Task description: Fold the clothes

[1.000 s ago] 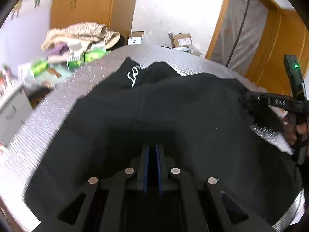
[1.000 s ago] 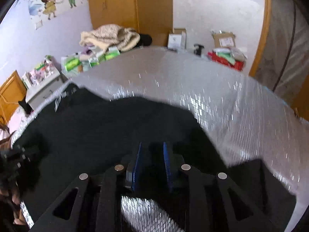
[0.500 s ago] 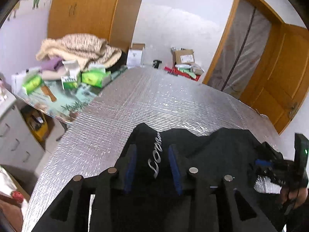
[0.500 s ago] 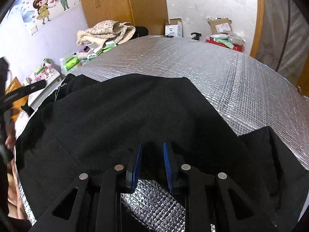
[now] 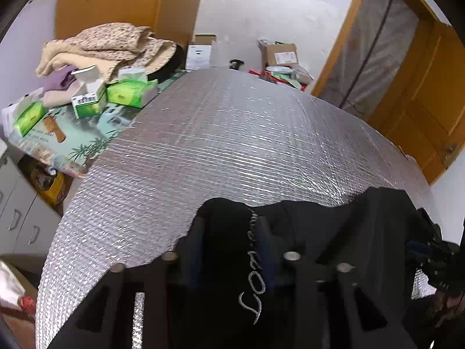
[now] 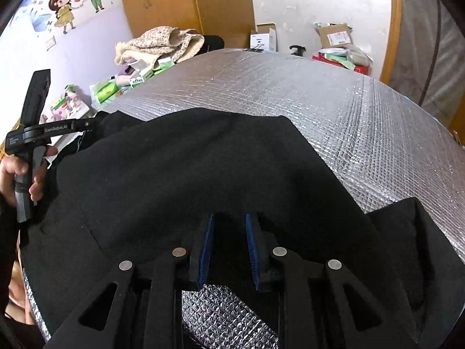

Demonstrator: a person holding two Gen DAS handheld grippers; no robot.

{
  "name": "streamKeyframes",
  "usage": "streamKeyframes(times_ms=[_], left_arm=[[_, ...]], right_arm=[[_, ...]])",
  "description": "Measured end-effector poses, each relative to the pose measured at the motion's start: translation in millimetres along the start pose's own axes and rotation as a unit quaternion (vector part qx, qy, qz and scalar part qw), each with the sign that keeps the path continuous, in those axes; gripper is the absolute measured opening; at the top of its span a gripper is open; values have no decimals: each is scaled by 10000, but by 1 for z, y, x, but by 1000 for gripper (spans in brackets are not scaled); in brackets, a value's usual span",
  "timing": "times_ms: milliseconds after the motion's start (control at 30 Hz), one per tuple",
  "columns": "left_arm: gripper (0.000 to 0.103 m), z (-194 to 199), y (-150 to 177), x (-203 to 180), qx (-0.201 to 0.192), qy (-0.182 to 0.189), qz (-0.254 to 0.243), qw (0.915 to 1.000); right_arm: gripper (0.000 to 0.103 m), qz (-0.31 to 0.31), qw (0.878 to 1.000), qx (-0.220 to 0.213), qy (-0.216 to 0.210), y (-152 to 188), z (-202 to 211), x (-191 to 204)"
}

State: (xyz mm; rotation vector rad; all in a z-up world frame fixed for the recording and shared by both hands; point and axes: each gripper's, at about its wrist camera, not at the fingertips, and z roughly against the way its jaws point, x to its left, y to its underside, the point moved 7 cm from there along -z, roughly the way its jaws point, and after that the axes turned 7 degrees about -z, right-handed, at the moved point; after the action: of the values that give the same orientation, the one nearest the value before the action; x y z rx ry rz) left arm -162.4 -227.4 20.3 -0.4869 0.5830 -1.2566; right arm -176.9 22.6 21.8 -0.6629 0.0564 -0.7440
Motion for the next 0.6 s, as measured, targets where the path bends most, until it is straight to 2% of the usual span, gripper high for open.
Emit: streamKeyframes(times_ms=[33,100,167,233,267,400,600], left_arm=[[13,2,-1,0,-47,-46,-37,10000],[10,5,-4,1,-141,-139,-109,9997],[9,19,-12,11,-453,-168,60,9988],[9,24,-18,24,-599,-193,295,9976],[9,23,-20,30,-595,-200,383,9973],[10,-10,-12,47,-154,-209,559,9981],[14,-1,-16,49,-239,8,597,9979]], right_arm=[[24,5,10000,6,16,0,-1,0],[24,-5,10000,9,37,-1,-1,-1],[24,-19,10000,10,55,-2,-1,-2],[24,-33,10000,22,71,-2,-3,-3],[23,-39,10000,29,79,-2,-4,-3],[23,-135,9999,27,77,-3,-7,-2],[24,-153,9998,-15,155,-6,-2,-6]])
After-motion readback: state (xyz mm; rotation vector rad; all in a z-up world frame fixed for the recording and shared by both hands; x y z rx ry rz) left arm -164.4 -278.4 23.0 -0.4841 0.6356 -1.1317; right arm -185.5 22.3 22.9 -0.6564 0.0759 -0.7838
